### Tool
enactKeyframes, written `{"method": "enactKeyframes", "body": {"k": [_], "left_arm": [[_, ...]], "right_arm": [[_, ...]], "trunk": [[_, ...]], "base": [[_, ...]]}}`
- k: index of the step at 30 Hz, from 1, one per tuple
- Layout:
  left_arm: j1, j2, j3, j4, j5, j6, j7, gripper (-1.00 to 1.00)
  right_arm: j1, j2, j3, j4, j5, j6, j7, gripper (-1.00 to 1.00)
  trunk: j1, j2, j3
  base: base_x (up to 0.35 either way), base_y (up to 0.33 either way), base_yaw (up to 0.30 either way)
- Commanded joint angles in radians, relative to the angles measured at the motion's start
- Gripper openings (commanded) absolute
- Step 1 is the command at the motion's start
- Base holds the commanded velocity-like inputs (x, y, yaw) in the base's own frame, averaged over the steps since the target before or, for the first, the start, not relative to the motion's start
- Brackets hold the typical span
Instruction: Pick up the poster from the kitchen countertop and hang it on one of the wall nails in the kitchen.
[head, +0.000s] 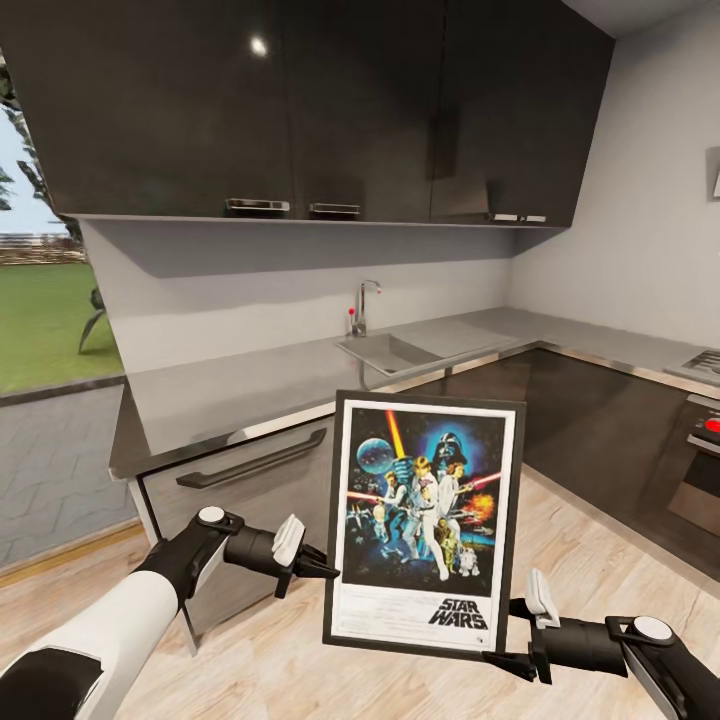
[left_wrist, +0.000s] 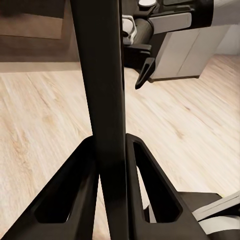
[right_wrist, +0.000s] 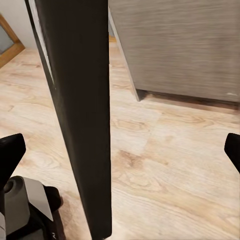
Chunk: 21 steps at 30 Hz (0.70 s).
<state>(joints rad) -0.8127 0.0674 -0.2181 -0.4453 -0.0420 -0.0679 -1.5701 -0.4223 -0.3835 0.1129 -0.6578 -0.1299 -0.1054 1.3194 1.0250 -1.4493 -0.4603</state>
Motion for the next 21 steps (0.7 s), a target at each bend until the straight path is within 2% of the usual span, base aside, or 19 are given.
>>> {"method": "enactKeyframes", "body": {"k": [1,16,21], "left_arm": [[-0.001,0.001,-0.001,-0.001,0.000,-0.010,-0.001,-1.00],[-0.001,0.002,-0.001,-0.004,0.001,-0.010,-0.001,-1.00],[-0.001,0.003,0.002,-0.041,0.001,-0.009,-0.001,-1.00]], "right_arm": [[-0.001,-0.002,0.007,0.001,-0.007,-0.011,-0.002,1.00],[-0.001,-0.002,0.008,0.009,-0.006,-0.011,-0.002,1.00],[-0.001,-0.002,0.008,0.036,-0.005,-0.029,-0.002,1.00]], "trunk": [[0.000,-0.001,-0.001],[0.000,-0.001,-0.001],[0.000,-0.001,-0.001]], "base": [[0.000,0.000,0.000],[0.000,0.000,0.000],[0.000,0.000,0.000]]}}
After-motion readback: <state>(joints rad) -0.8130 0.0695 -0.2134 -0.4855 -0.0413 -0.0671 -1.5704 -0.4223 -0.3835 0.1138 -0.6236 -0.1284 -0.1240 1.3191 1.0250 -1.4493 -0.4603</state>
